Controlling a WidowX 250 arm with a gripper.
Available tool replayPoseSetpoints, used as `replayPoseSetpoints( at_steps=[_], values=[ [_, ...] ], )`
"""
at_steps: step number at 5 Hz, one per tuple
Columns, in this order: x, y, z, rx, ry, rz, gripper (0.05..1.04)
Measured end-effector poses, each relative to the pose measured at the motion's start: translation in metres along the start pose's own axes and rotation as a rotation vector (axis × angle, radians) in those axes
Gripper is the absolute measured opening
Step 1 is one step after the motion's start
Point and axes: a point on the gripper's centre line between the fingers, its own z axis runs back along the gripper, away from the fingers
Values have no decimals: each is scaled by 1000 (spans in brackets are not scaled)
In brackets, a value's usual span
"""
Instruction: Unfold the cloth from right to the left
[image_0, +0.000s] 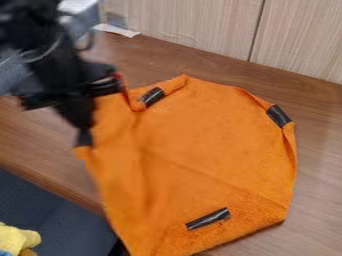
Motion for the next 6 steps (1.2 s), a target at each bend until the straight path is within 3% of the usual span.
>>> replayPoseSetpoints(
  at_steps=[1,2,3,4,5,6],
  values=[
    [-10,24,-10,63,33,42,84],
    [-17,40,-25,144,115,55,241],
    [-20,45,-33,166,165,73,513],
    [-17,46,-30,174,163,93,824],
    [-17,45,-31,165,175,89,1009],
    [-13,43,-29,158,174,75,1008]
  ],
)
